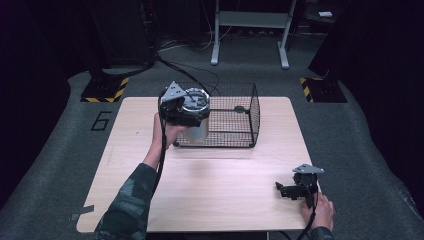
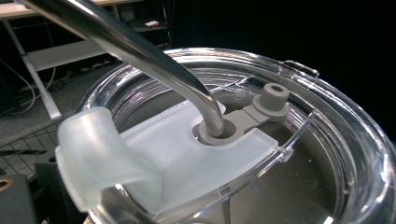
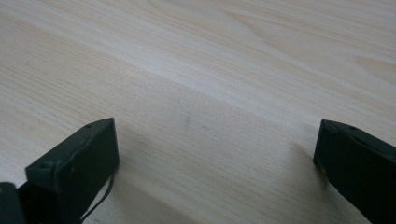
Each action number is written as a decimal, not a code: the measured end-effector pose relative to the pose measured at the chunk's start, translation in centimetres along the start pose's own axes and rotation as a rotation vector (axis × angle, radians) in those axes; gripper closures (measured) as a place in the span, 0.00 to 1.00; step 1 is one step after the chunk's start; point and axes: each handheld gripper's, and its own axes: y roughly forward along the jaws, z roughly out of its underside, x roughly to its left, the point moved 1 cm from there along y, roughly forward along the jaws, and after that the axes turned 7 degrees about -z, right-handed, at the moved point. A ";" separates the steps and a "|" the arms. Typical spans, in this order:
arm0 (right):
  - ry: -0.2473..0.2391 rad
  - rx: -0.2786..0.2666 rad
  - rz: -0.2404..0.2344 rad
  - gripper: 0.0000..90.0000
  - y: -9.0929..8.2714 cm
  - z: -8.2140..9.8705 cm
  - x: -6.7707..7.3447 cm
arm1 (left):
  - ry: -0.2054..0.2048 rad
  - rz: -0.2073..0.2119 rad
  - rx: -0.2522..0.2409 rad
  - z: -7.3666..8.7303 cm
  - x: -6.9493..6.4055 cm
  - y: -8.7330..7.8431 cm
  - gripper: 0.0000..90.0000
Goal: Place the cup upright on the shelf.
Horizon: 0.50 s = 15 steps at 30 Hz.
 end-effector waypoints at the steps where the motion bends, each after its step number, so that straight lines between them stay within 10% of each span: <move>1: 0.000 0.000 0.000 0.00 0.0 0.0 0.0 | -0.007 -0.009 -0.002 -0.1 0.3 0.3 0.03; 15: 0.000 0.000 0.000 0.00 0.0 0.0 0.0 | -0.033 -0.065 0.014 -0.5 1.9 2.3 0.03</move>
